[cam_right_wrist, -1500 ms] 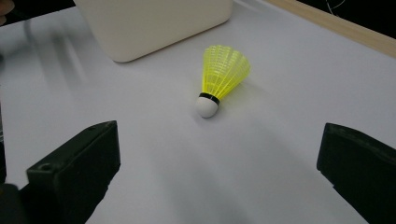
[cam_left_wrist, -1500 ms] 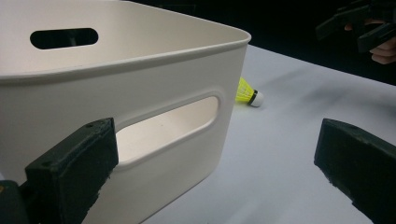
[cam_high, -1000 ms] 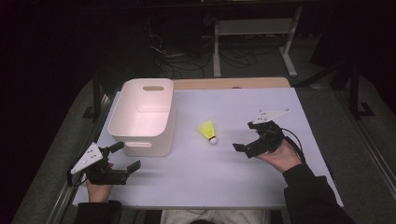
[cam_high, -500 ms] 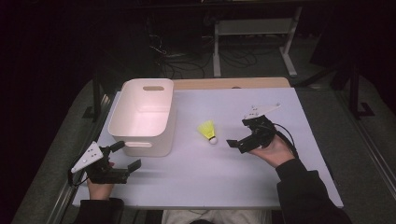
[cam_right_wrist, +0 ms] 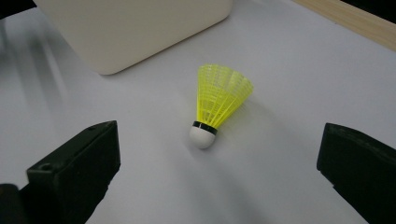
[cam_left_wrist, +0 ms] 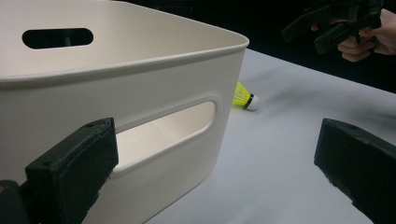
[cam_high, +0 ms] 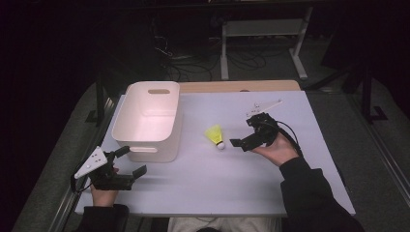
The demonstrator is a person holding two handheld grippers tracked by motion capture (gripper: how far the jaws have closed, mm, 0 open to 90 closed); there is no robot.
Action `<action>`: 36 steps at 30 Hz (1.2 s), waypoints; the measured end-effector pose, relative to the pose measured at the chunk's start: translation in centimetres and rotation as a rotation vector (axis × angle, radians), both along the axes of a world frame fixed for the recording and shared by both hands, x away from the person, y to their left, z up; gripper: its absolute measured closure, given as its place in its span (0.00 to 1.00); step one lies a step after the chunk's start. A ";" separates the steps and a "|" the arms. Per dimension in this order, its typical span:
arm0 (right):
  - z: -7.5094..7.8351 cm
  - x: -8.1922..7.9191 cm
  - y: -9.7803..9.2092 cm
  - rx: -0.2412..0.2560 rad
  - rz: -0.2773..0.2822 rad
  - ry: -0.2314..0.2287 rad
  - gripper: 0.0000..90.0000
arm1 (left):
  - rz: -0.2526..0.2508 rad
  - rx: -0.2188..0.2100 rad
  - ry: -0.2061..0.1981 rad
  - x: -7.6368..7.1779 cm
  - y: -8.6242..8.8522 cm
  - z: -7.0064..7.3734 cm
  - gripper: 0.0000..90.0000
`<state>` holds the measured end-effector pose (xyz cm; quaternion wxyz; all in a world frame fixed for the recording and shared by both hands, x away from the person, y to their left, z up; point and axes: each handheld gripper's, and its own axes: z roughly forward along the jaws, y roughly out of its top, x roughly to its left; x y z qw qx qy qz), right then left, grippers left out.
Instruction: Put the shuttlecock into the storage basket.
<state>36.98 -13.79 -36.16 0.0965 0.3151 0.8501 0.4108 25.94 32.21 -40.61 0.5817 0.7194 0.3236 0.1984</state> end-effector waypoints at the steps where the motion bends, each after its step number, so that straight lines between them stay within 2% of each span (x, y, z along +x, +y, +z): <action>1: 0.0 0.1 0.1 0.000 0.001 0.003 0.00 | 0.000 0.000 0.000 0.0 0.0 0.0 0.00; 14: -0.2 1.1 0.4 -0.008 0.004 0.028 0.00 | 0.001 0.002 0.003 0.0 0.0 0.0 0.00; 18: -0.5 1.5 0.6 -0.017 0.003 0.048 0.00 | 0.001 0.004 0.005 0.0 0.0 0.0 0.00; 36: -1.3 3.2 2.3 -0.060 0.032 0.093 0.00 | 0.001 0.002 0.004 0.0 0.0 0.0 0.00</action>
